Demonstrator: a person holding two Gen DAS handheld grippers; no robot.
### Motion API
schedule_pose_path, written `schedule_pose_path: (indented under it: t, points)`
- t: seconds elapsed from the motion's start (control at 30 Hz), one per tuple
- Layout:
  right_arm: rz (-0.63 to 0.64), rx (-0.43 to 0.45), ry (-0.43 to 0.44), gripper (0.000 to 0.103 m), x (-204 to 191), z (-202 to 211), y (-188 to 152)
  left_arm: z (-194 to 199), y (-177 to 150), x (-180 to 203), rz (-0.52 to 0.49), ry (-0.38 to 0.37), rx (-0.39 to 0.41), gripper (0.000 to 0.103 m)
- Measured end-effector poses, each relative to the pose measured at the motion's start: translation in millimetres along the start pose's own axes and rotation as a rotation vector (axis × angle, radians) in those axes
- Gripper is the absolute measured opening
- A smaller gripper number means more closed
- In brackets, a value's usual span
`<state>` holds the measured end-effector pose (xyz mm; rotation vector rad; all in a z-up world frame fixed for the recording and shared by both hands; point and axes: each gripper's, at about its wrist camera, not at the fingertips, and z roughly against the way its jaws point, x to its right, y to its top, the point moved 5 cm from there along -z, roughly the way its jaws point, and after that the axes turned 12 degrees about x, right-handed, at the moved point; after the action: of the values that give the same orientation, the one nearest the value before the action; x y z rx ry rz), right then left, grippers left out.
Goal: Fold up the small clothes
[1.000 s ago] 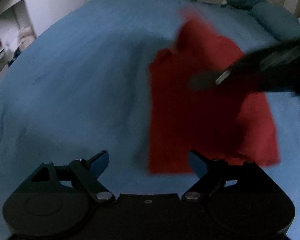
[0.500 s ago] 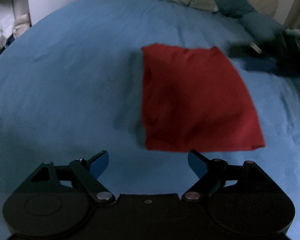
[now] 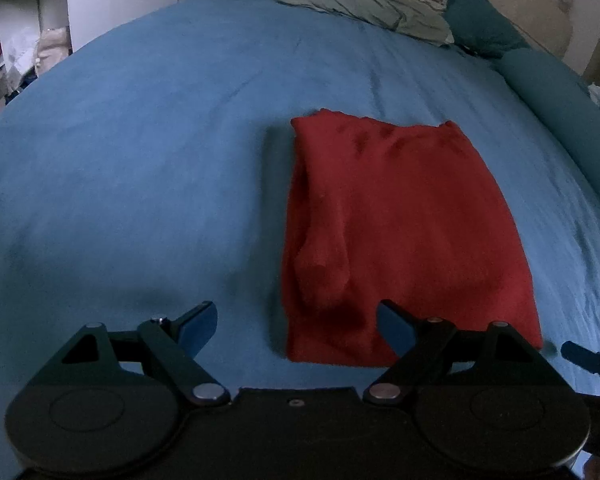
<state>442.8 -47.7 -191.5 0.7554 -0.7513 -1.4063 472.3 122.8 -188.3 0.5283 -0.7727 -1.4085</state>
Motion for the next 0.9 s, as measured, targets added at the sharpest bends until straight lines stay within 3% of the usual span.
schedule_pose_path:
  t: [0.2, 0.5, 0.67, 0.8, 0.9]
  points:
    - [-0.044, 0.044, -0.007, 0.095, 6.6, -11.0, 7.6, 3.4, 4.4, 2.4, 0.007, -0.003, 0.010, 0.090]
    - [0.053, 0.043, -0.024, 0.095, -1.8, -21.5, 5.1, -3.0, 5.8, 3.6, 0.021, 0.004, 0.004, 0.090]
    - [-0.051, 0.145, -0.114, 0.087, 20.2, -4.6, 26.7, -7.6, 4.0, 0.5, 0.016, 0.033, 0.006, 0.090]
    - [0.001, 0.060, -0.124, 0.087, 33.9, -15.5, 5.6, -20.2, -15.2, -2.5, -0.033, 0.062, -0.031, 0.091]
    - [0.095, 0.068, -0.096, 0.087, 28.0, -16.2, -4.9, -25.5, -28.3, 2.5, -0.132, 0.076, 0.001, 0.092]
